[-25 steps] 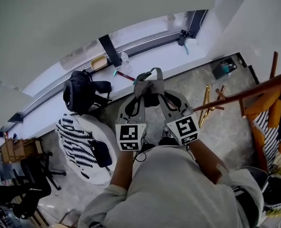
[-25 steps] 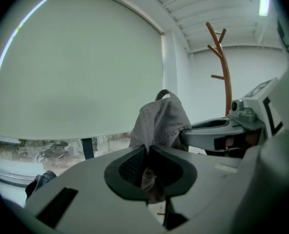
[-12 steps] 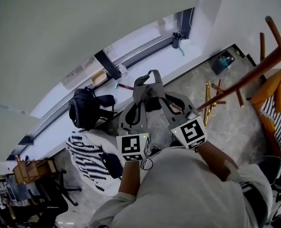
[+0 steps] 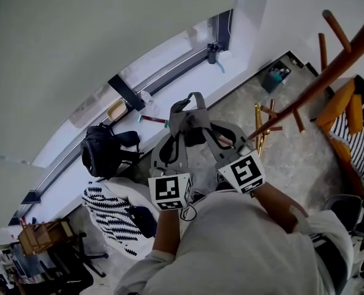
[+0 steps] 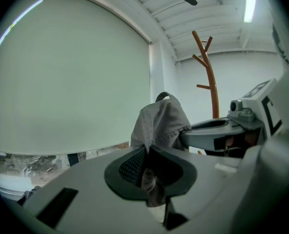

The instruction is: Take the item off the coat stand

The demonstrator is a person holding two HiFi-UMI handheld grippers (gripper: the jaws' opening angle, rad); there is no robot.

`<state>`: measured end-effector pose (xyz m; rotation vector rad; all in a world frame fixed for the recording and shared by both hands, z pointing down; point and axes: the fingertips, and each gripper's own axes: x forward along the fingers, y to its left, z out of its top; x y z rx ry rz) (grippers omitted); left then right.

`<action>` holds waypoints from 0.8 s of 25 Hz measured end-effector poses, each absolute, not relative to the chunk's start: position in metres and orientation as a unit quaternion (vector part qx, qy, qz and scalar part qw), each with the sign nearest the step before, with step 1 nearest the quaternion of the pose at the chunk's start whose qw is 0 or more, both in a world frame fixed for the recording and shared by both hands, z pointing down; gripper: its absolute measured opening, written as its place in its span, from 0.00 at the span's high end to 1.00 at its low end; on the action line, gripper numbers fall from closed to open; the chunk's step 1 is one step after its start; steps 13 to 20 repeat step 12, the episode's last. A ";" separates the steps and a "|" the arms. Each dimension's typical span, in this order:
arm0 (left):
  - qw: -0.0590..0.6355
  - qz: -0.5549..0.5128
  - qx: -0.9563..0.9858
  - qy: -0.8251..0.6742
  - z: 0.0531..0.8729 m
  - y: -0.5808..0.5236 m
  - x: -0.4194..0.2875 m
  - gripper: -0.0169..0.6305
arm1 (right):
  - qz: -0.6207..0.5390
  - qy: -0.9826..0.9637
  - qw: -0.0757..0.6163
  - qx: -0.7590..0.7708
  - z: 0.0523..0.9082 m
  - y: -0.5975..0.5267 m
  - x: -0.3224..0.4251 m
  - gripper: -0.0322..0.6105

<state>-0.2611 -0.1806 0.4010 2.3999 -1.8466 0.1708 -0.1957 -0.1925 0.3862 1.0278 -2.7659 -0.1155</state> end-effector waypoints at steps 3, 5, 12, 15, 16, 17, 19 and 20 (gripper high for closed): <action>0.053 0.057 0.795 -0.601 0.403 -0.183 -0.252 0.93 | -0.039 -0.929 0.098 0.354 0.387 -0.194 -0.186 0.90; 0.054 0.059 0.798 -0.597 0.405 -0.184 -0.246 0.93 | -0.037 -0.928 0.093 0.359 0.390 -0.195 -0.181 0.90; 0.054 0.062 0.803 -0.590 0.407 -0.188 -0.236 0.93 | -0.032 -0.924 0.102 0.366 0.391 -0.198 -0.170 0.90; 0.054 0.062 0.803 -0.590 0.407 -0.188 -0.236 0.93 | -0.032 -0.924 0.102 0.366 0.391 -0.198 -0.170 0.90; 0.054 0.062 0.803 -0.590 0.407 -0.188 -0.236 0.93 | -0.032 -0.924 0.102 0.366 0.391 -0.198 -0.170 0.90; 0.054 0.062 0.803 -0.590 0.407 -0.188 -0.236 0.93 | -0.032 -0.924 0.102 0.366 0.391 -0.198 -0.170 0.90; 0.054 0.062 0.803 -0.590 0.407 -0.188 -0.236 0.93 | -0.032 -0.924 0.102 0.366 0.391 -0.198 -0.170 0.90; 0.054 0.062 0.803 -0.590 0.407 -0.188 -0.236 0.93 | -0.032 -0.924 0.102 0.366 0.391 -0.198 -0.170 0.90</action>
